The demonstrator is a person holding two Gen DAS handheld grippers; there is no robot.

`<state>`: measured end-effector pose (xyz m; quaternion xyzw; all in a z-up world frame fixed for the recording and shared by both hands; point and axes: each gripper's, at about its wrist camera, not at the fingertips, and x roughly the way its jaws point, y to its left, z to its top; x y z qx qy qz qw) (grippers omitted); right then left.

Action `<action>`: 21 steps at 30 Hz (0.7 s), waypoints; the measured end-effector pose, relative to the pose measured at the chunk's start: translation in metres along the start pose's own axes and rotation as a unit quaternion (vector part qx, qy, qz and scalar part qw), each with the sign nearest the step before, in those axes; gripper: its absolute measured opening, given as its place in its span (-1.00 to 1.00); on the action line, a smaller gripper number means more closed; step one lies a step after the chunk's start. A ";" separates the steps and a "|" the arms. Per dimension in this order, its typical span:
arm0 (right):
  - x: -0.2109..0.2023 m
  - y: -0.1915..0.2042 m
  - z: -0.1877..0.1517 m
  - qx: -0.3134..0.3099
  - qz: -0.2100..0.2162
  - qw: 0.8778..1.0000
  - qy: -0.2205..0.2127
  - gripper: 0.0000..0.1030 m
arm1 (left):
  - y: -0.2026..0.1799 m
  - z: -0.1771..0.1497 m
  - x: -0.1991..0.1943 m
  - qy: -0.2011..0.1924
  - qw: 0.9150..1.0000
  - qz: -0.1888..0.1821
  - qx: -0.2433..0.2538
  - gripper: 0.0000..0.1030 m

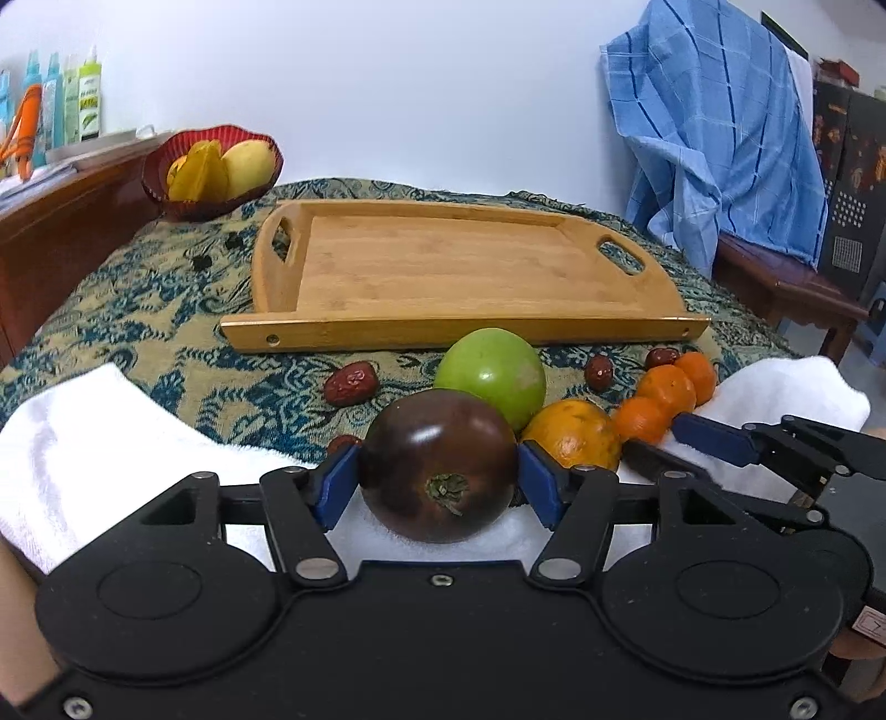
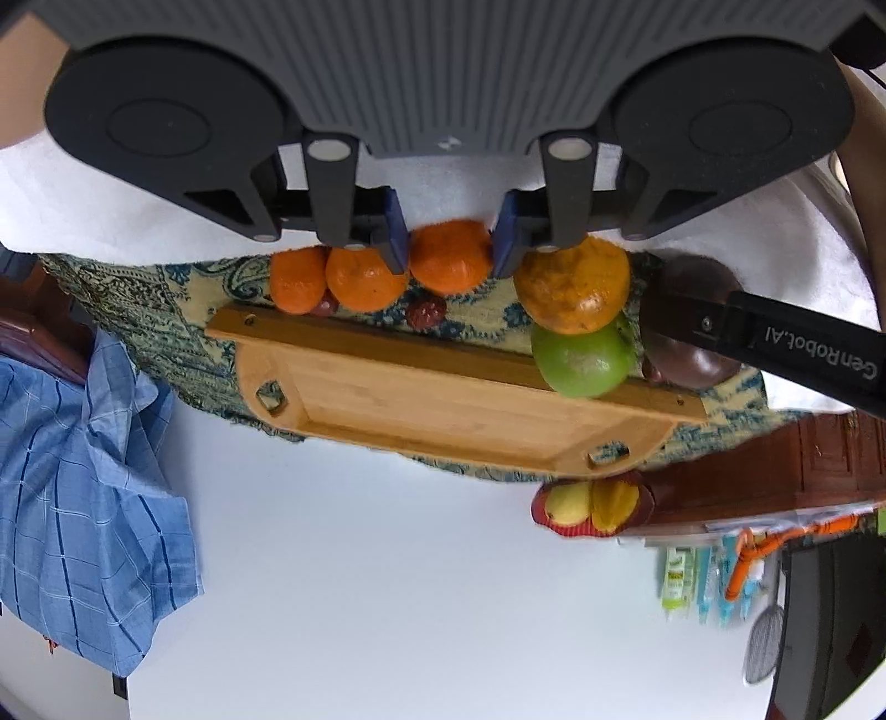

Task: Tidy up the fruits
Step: 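Close the left gripper on the dark tomato while the right gripper grasps a mandarin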

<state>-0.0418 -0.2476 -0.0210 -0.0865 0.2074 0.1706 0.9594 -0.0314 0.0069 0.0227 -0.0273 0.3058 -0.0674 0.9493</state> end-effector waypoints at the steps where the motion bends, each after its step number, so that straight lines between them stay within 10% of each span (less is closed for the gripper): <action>1: 0.002 0.000 -0.001 0.000 0.000 1.000 0.002 0.05 | -0.001 0.000 0.002 -0.001 1.000 0.001 0.005 0.18; 15: 0.022 -0.008 0.006 0.027 0.023 0.999 0.008 0.07 | 0.007 -0.004 0.020 -0.005 1.000 -0.018 0.010 0.40; 21: 0.028 -0.013 0.009 0.044 0.040 0.998 0.011 -0.06 | 0.013 0.000 0.016 0.003 0.999 -0.035 -0.018 0.15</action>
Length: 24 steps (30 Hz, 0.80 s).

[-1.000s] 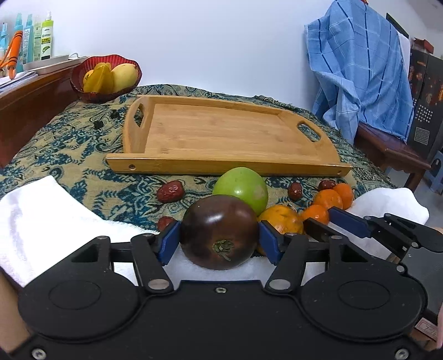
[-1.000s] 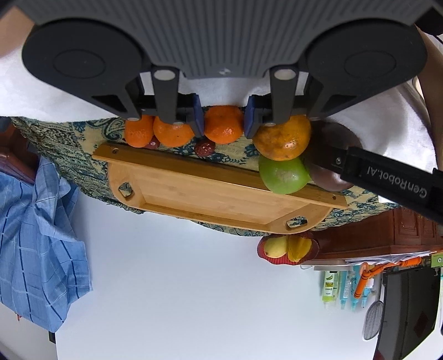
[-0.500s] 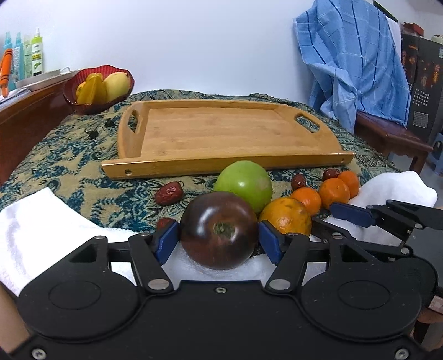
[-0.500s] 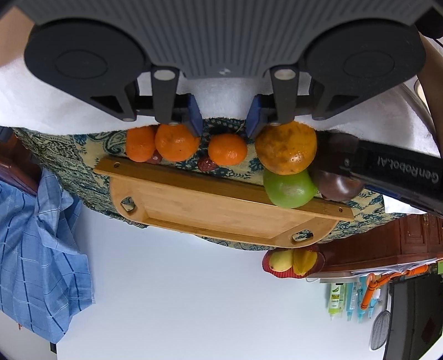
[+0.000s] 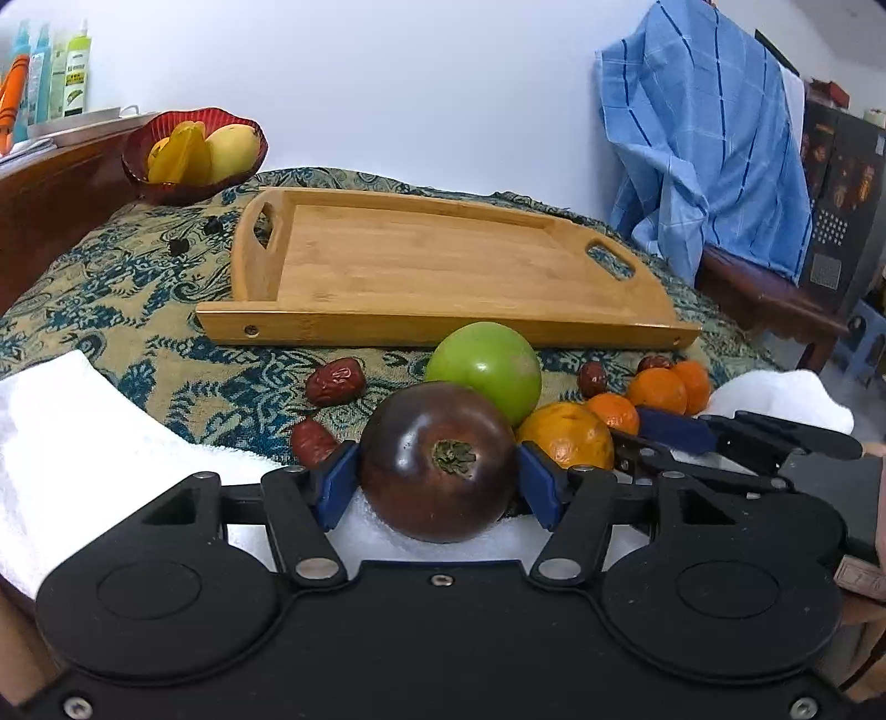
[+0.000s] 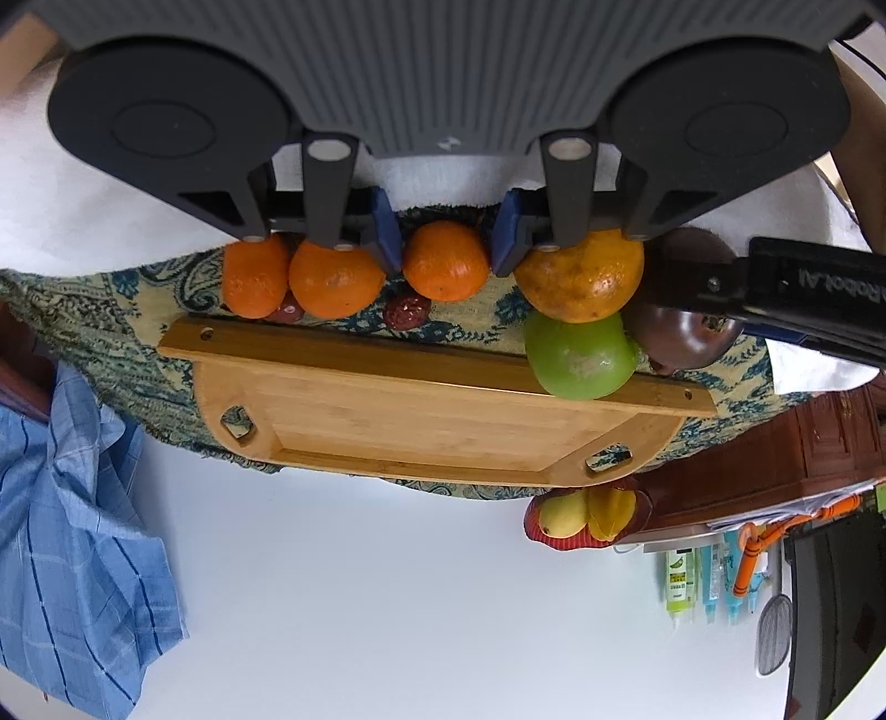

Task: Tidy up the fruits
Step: 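Close the left gripper on the dark tomato while the right gripper grasps a mandarin, then carry the dark tomato and mandarin over the bamboo tray with both grippers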

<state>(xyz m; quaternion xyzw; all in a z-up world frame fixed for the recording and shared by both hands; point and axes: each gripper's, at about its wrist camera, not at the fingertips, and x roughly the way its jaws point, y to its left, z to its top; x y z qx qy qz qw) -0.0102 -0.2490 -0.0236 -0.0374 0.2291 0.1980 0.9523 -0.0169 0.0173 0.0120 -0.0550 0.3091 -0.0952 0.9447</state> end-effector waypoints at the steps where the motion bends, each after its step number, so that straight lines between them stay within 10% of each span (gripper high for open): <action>1: 0.001 -0.001 0.000 0.003 0.003 1.000 0.002 -0.09 | -0.001 0.000 0.000 -0.001 1.000 0.002 0.003 0.15; 24: -0.027 -0.007 0.019 0.018 -0.016 0.999 -0.047 -0.27 | -0.010 0.021 -0.027 -0.022 0.999 0.033 0.014 0.14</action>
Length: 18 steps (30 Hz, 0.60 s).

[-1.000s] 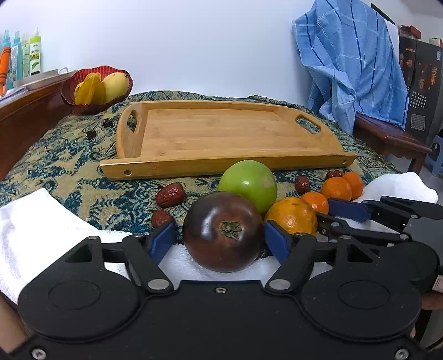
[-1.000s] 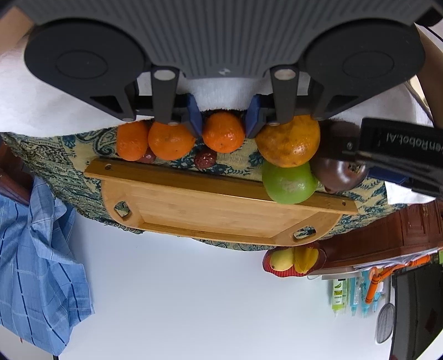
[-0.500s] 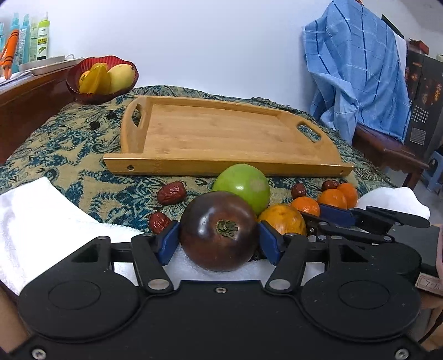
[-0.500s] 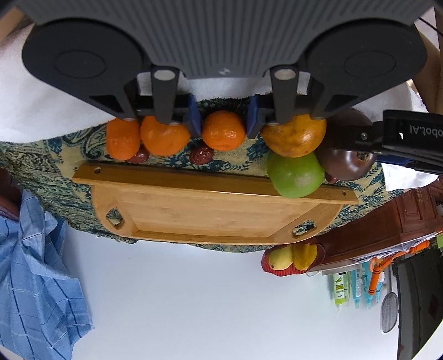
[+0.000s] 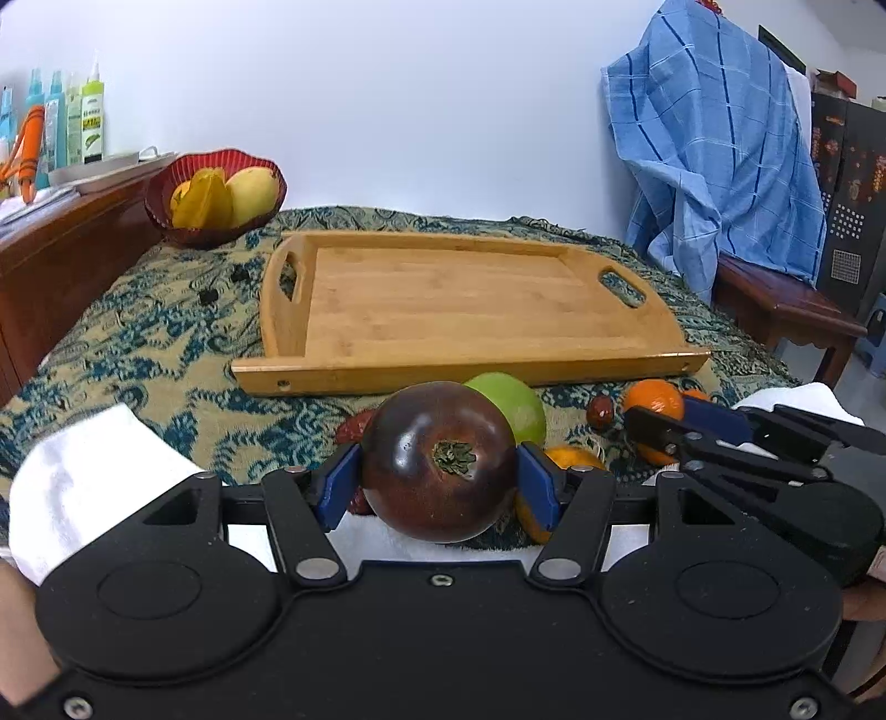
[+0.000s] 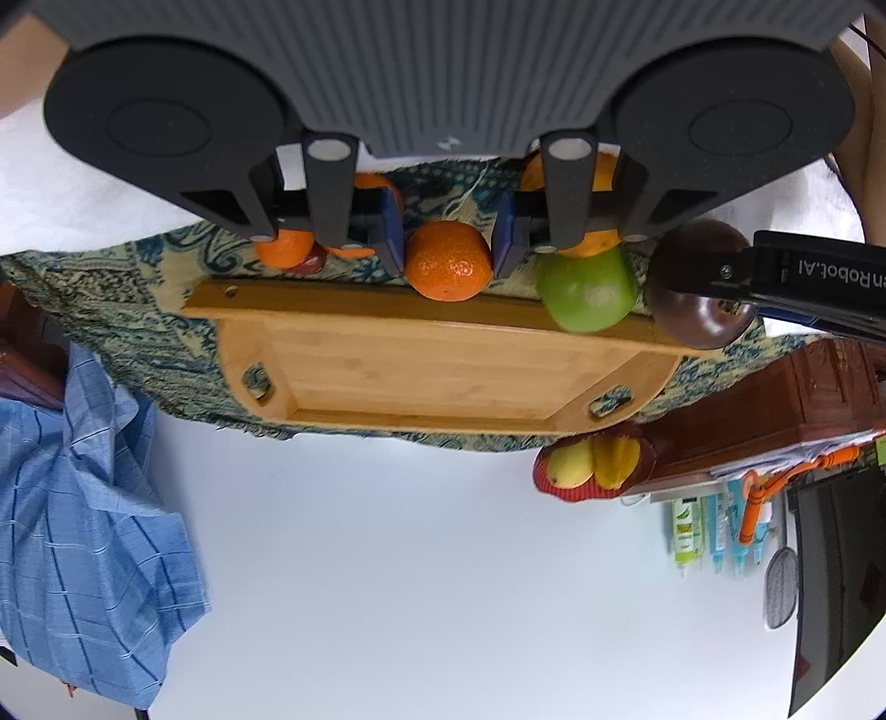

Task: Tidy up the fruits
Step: 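Carry the dark tomato and mandarin over the bamboo tray with both grippers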

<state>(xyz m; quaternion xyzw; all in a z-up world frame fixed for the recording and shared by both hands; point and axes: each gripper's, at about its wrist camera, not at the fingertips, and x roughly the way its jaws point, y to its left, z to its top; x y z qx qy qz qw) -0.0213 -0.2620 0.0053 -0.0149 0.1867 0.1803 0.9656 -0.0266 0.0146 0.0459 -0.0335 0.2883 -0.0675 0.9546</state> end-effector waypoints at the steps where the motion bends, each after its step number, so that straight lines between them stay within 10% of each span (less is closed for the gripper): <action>1: -0.002 -0.001 0.002 0.000 -0.003 1.000 -0.003 -0.27 | 0.000 0.002 -0.002 -0.002 1.000 0.001 0.001 0.14; 18: -0.038 -0.012 0.075 0.026 -0.024 0.998 -0.046 -0.27 | -0.003 0.066 -0.044 -0.022 1.000 -0.015 0.001 0.14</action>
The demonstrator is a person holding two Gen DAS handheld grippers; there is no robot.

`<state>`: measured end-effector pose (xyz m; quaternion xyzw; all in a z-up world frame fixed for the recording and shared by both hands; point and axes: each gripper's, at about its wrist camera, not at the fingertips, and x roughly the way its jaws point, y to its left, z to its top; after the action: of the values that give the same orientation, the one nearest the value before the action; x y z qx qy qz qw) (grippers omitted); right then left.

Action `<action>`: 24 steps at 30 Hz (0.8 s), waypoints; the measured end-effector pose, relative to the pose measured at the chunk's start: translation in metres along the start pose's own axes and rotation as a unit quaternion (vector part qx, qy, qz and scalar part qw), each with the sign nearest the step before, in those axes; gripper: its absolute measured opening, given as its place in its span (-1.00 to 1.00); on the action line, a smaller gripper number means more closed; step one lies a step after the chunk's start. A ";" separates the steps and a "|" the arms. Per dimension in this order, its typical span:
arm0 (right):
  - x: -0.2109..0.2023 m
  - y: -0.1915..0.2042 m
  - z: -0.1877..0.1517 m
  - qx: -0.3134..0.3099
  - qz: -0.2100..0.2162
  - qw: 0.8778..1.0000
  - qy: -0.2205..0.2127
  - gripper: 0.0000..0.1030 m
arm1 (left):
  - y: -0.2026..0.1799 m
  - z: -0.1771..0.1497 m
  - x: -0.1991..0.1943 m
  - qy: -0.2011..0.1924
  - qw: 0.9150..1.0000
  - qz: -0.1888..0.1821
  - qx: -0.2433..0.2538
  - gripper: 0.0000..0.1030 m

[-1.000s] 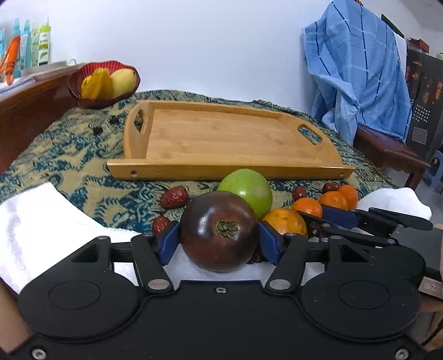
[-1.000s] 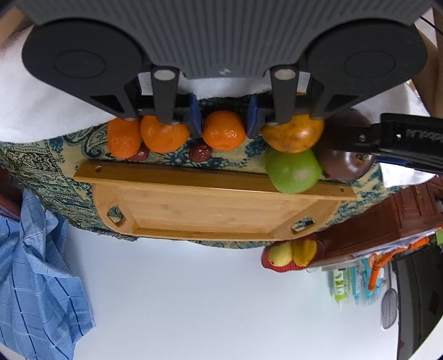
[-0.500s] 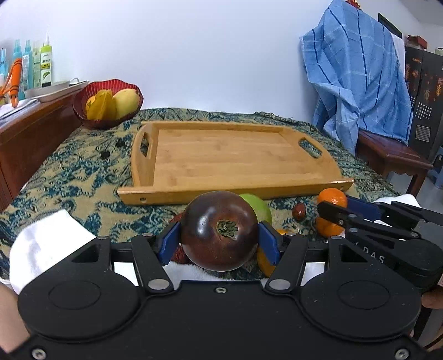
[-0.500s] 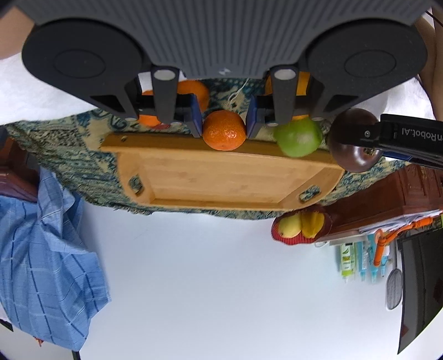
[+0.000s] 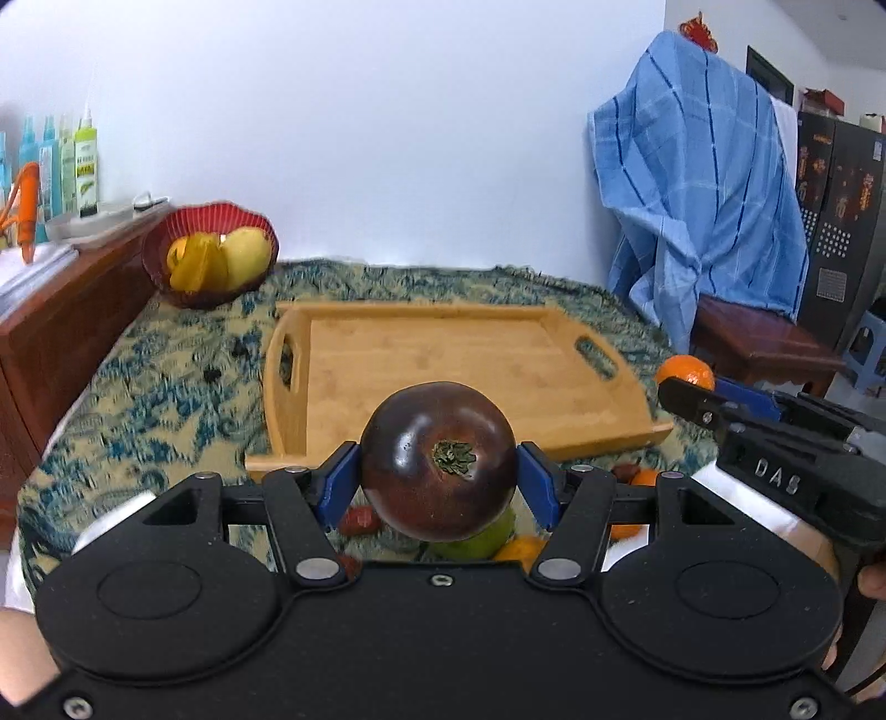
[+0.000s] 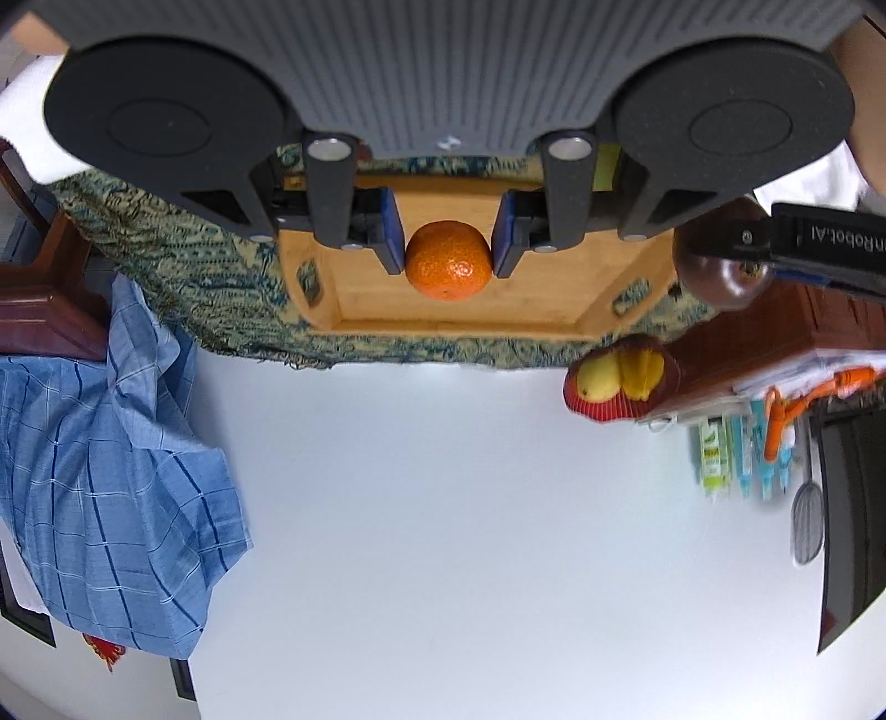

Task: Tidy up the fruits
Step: 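Carry the dark tomato and mandarin over the bamboo tray with both grippers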

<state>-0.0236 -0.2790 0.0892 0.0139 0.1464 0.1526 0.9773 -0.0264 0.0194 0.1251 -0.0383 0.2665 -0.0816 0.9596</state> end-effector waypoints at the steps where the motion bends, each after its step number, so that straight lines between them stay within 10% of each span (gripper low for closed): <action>1: -0.002 -0.001 0.008 0.002 0.000 1.000 -0.003 -0.27 | -0.001 0.005 -0.003 -0.005 1.000 0.001 0.004 0.14; 10: 0.014 -0.011 0.054 -0.006 -0.011 0.999 -0.030 -0.27 | -0.006 0.054 -0.005 -0.036 0.999 -0.011 0.028 0.15; 24: 0.167 -0.070 0.049 0.053 -0.033 0.997 0.041 -0.27 | 0.018 0.100 0.142 0.022 1.000 -0.012 0.001 0.14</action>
<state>0.1634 -0.2948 0.0843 0.0543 0.1950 0.1132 0.9727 0.1479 0.0152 0.1369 -0.0388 0.2865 -0.0945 0.9526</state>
